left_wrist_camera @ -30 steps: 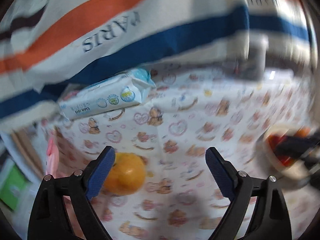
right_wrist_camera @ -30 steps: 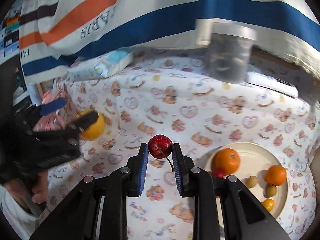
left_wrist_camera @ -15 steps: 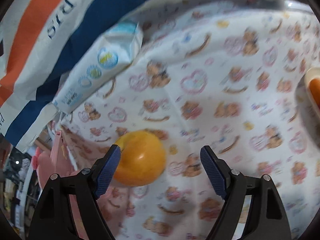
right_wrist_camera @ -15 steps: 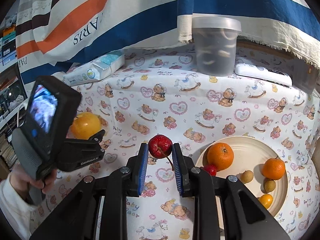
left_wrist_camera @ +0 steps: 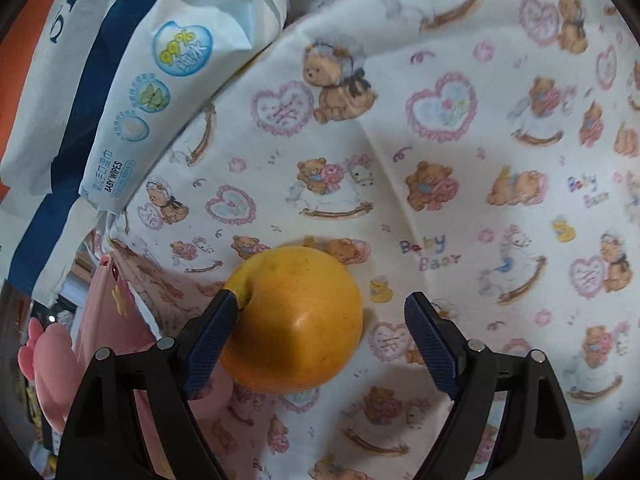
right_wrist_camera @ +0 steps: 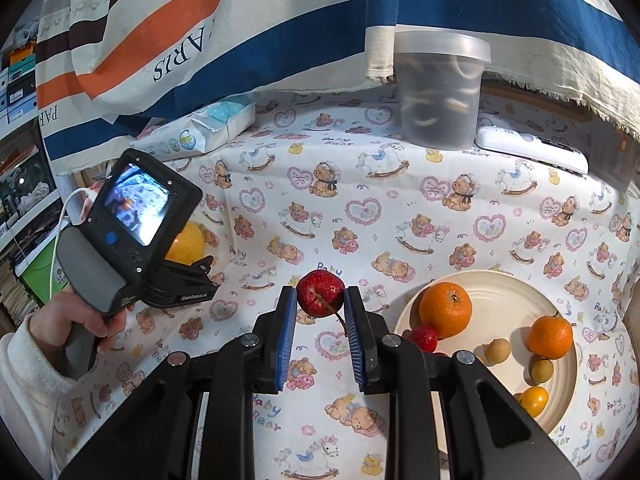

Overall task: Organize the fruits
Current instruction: 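Close the right tool on the cherry stem while the left grips the large pear, then lift the large pear with the left tool and regrip it firmly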

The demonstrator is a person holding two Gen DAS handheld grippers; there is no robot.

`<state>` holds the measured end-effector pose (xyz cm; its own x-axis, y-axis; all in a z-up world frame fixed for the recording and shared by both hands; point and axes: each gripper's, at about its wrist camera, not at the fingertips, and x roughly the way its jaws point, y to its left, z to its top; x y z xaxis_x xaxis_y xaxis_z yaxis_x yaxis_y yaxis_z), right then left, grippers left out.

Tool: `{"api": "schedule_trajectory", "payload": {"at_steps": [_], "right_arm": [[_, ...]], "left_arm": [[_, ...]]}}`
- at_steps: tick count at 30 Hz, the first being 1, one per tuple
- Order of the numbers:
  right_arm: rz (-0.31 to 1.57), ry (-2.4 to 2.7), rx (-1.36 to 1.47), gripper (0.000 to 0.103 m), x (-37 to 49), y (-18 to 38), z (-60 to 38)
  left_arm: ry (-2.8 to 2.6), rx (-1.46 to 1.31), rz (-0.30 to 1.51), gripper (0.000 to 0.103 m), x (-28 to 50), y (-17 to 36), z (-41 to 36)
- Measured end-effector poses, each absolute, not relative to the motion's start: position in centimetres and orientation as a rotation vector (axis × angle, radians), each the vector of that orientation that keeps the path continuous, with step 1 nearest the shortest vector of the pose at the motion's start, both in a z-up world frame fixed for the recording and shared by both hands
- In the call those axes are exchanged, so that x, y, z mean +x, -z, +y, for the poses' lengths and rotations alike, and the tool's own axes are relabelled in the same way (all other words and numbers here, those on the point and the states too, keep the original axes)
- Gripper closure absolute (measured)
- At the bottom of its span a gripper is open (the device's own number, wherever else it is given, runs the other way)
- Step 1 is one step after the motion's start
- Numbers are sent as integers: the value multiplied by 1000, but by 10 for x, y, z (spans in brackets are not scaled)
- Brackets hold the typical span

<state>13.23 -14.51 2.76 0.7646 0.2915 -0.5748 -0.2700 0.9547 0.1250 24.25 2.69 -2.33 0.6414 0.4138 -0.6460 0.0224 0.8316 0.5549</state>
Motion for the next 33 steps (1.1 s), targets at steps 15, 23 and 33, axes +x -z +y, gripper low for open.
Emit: {"api": "schedule_trajectory", "payload": {"at_steps": [15, 23, 33], "right_arm": [[644, -295, 38, 78, 132, -26, -144], [636, -292, 45, 78, 130, -28, -144], [678, -309, 95, 78, 138, -23, -150]], "left_arm": [[-319, 609, 781, 46, 241, 28, 15], [-199, 408, 778, 53, 228, 4, 38], [-6, 308, 778, 71, 196, -23, 23]]}}
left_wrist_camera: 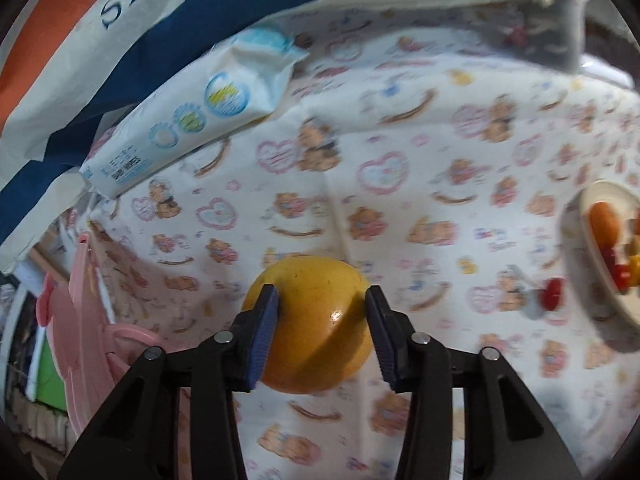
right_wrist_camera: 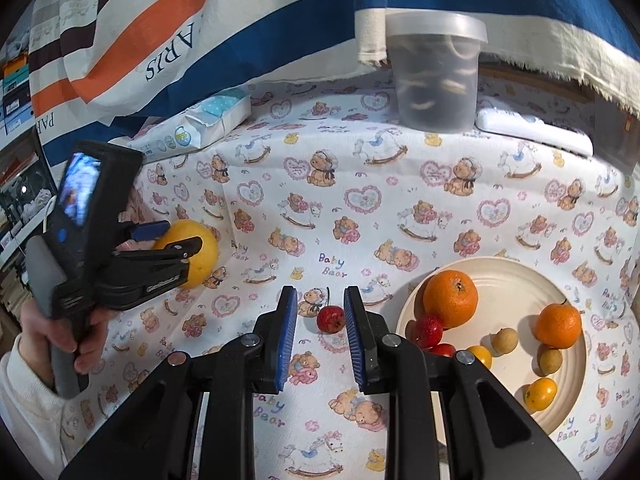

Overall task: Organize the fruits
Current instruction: 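Lift the large pear with the left tool and regrip it firmly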

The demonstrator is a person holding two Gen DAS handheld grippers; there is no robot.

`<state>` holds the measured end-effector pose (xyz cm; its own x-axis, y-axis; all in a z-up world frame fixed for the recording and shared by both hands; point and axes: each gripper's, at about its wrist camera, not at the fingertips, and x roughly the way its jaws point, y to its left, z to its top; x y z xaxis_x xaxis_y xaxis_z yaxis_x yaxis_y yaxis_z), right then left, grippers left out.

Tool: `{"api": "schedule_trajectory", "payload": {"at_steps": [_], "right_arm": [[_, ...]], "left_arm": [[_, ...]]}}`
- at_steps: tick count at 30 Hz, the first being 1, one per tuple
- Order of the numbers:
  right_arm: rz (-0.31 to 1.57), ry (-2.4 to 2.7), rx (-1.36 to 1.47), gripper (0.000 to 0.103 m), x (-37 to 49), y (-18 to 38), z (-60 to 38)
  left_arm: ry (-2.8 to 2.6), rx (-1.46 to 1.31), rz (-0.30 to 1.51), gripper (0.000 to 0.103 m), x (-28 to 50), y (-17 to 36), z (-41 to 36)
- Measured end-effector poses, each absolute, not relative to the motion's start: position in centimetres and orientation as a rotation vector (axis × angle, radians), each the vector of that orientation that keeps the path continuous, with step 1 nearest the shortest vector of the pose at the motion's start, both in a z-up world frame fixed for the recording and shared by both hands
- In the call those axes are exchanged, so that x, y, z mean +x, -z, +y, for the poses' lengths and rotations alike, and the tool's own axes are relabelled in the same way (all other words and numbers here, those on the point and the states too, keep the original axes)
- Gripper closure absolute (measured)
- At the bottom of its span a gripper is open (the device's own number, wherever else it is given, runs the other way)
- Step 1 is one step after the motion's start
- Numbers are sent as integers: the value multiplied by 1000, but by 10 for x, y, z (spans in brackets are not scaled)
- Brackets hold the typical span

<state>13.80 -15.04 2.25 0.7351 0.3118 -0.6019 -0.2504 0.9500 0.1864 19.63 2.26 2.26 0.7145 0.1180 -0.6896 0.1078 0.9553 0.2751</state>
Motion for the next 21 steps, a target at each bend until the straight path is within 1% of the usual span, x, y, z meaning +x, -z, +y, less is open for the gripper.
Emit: {"api": "schedule_trajectory", "payload": {"at_steps": [1, 2, 3, 5, 8, 9, 10, 11, 12, 14, 16, 20, 21], "right_arm": [[681, -311, 100, 78, 139, -22, -151], [683, -311, 104, 78, 139, -22, -152], [685, -308, 105, 78, 140, -22, -152], [688, -301, 104, 78, 141, -20, -152], [699, -303, 118, 78, 142, -19, -154], [698, -304, 121, 78, 141, -19, -155], [696, -302, 123, 78, 141, -20, -155], [694, -302, 125, 78, 141, -20, -156], [694, -305, 129, 78, 141, -21, -156], [698, -310, 131, 78, 141, -20, -157], [701, -313, 131, 78, 141, -20, -156], [699, -316, 129, 78, 139, -21, -155], [698, -317, 128, 78, 139, -21, -155]], "left_arm": [[-4, 324, 740, 100, 189, -29, 16], [-17, 358, 699, 103, 181, -39, 11], [21, 345, 700, 103, 176, -46, 7], [145, 245, 784, 103, 178, -56, 8], [52, 350, 677, 101, 170, -60, 2], [36, 365, 667, 83, 167, -59, -2], [36, 363, 677, 50, 168, -57, -3], [39, 356, 685, 37, 170, -55, -5], [29, 361, 681, 29, 172, -50, -7], [-20, 393, 680, 29, 175, -44, -14], [-44, 375, 712, 20, 185, -37, -14], [-98, 333, 783, 18, 208, -18, -3], [-107, 333, 794, 15, 212, -11, -2]]}}
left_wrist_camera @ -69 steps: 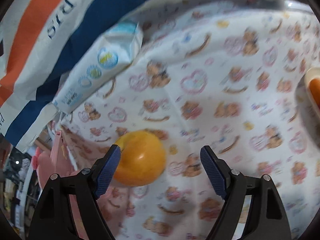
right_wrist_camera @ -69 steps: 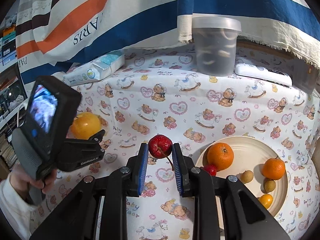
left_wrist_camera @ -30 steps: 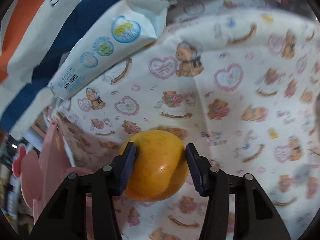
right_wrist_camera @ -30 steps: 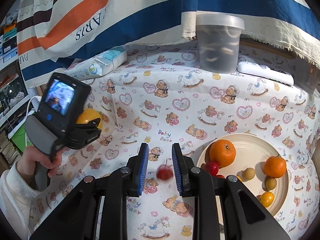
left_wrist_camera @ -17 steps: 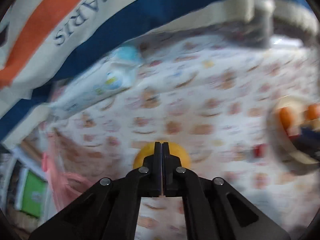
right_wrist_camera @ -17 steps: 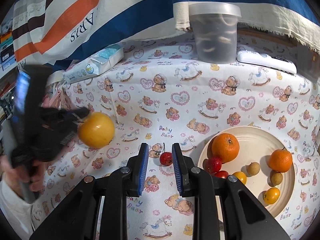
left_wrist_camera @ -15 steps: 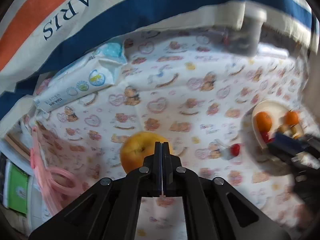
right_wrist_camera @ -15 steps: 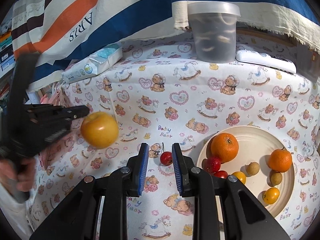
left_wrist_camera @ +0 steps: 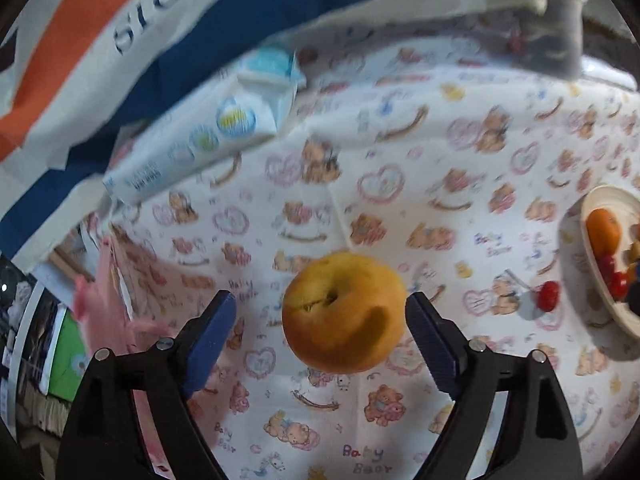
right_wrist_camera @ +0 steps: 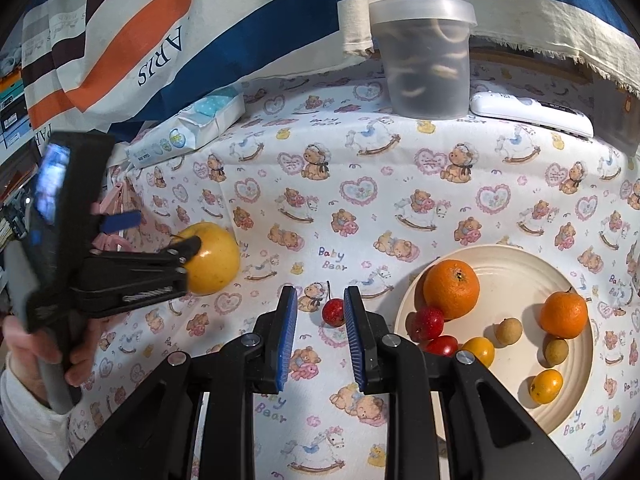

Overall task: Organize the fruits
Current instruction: 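Lift the large pear with the left tool and regrip it firmly, then carry the pear in the left tool and cherry in the right over the plate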

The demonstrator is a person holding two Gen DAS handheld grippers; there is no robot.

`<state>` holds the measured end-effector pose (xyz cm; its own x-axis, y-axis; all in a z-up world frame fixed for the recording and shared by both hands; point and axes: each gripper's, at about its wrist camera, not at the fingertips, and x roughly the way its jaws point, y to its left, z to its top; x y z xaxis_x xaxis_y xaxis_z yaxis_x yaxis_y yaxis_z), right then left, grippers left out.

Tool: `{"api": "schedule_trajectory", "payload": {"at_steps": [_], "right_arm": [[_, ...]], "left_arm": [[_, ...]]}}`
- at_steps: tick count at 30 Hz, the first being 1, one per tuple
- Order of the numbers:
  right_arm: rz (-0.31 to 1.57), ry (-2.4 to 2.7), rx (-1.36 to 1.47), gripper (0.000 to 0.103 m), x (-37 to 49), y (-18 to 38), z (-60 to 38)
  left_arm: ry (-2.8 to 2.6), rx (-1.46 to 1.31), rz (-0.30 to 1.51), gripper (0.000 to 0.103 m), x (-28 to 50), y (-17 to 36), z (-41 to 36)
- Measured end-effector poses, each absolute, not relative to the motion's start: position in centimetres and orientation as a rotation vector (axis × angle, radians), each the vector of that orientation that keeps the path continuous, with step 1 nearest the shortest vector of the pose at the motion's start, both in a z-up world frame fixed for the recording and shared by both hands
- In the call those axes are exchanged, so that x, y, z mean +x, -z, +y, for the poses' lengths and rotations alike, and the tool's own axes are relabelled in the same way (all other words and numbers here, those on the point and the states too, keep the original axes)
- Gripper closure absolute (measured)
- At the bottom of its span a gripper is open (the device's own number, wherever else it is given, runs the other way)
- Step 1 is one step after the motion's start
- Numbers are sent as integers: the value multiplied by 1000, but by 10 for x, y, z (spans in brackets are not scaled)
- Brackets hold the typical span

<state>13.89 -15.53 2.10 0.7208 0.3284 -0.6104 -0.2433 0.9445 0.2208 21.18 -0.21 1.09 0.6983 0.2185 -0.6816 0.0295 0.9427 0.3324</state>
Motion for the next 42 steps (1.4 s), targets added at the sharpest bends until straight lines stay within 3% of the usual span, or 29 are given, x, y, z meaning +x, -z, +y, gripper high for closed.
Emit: {"api": "schedule_trajectory", "payload": {"at_steps": [8, 17, 21, 24, 42], "right_arm": [[706, -318, 130, 78, 139, -21, -155], [719, -316, 136, 78, 143, -17, -156], [725, -319, 140, 78, 143, -15, -155], [726, -320, 143, 78, 144, -15, -156], [847, -365, 197, 78, 163, 2, -150]], "left_arm": [[-55, 162, 873, 12, 241, 26, 15], [-44, 107, 817, 14, 242, 36, 32], [-29, 87, 872, 10, 239, 34, 37], [-40, 79, 877, 13, 242, 42, 42], [135, 179, 702, 14, 150, 10, -7]]}}
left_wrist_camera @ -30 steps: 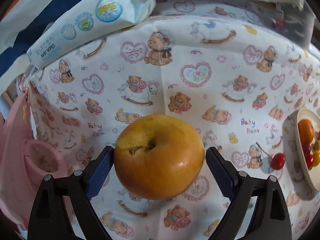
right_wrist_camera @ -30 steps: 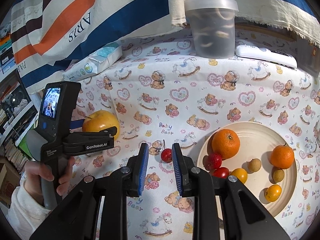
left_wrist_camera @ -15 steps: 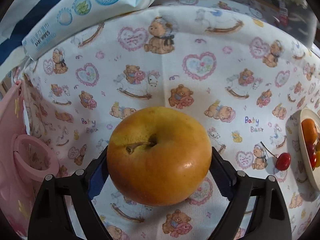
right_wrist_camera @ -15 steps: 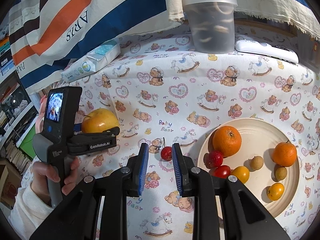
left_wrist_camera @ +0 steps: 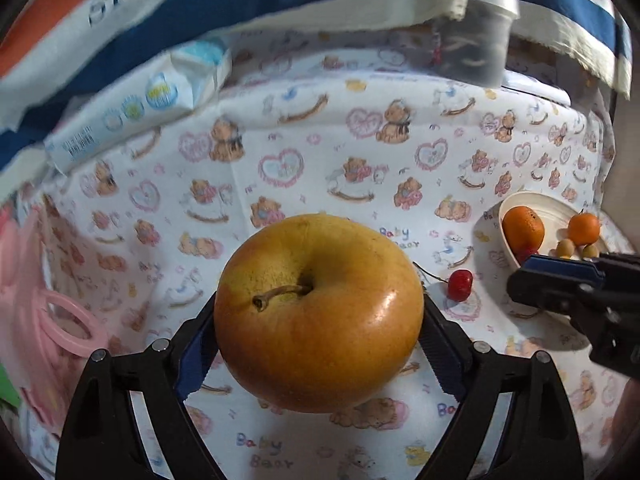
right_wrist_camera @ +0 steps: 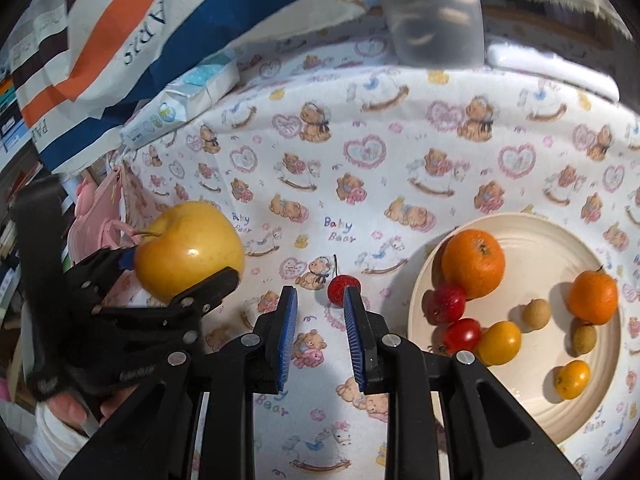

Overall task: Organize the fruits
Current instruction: 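Carry the pear in the left tool and cherry in the right over the plate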

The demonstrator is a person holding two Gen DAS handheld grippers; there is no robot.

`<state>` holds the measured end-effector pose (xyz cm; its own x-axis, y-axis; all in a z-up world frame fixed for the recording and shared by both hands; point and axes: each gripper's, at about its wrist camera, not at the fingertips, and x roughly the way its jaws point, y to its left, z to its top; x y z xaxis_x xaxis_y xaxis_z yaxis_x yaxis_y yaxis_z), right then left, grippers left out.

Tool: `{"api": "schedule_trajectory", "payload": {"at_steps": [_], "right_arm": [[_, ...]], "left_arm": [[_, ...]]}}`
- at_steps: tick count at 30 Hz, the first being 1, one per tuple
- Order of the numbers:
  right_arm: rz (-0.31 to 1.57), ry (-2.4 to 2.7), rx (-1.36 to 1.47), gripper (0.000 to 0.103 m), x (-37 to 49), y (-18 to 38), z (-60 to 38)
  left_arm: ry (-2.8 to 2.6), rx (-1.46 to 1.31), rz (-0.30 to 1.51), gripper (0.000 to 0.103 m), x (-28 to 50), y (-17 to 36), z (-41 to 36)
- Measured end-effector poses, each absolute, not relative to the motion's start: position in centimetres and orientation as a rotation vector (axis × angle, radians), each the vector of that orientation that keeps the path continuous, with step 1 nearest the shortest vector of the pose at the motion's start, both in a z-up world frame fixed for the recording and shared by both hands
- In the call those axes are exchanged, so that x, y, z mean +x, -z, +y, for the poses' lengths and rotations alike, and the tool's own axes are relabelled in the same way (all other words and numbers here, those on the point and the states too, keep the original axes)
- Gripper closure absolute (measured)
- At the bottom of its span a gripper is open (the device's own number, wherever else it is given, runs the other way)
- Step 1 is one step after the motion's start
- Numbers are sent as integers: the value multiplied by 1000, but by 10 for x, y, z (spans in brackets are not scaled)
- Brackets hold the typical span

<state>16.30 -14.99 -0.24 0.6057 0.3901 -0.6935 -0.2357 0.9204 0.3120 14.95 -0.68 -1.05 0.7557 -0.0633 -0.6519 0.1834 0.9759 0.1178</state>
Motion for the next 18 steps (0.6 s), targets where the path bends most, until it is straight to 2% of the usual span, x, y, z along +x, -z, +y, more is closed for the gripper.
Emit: {"api": "schedule_trajectory", "payload": {"at_steps": [13, 14, 15, 16, 18], "right_arm": [[987, -246, 153, 76, 205, 22, -127], [988, -233, 149, 69, 207, 23, -127], [988, -224, 148, 59, 208, 24, -127], [985, -219, 149, 54, 209, 25, -127], [984, -215, 142, 54, 210, 26, -125]], "left_arm": [[128, 78, 695, 14, 172, 1, 24], [129, 73, 694, 14, 172, 1, 25], [128, 71, 693, 14, 172, 0, 25], [126, 68, 693, 14, 171, 0, 26], [126, 58, 696, 14, 172, 0, 27]]}}
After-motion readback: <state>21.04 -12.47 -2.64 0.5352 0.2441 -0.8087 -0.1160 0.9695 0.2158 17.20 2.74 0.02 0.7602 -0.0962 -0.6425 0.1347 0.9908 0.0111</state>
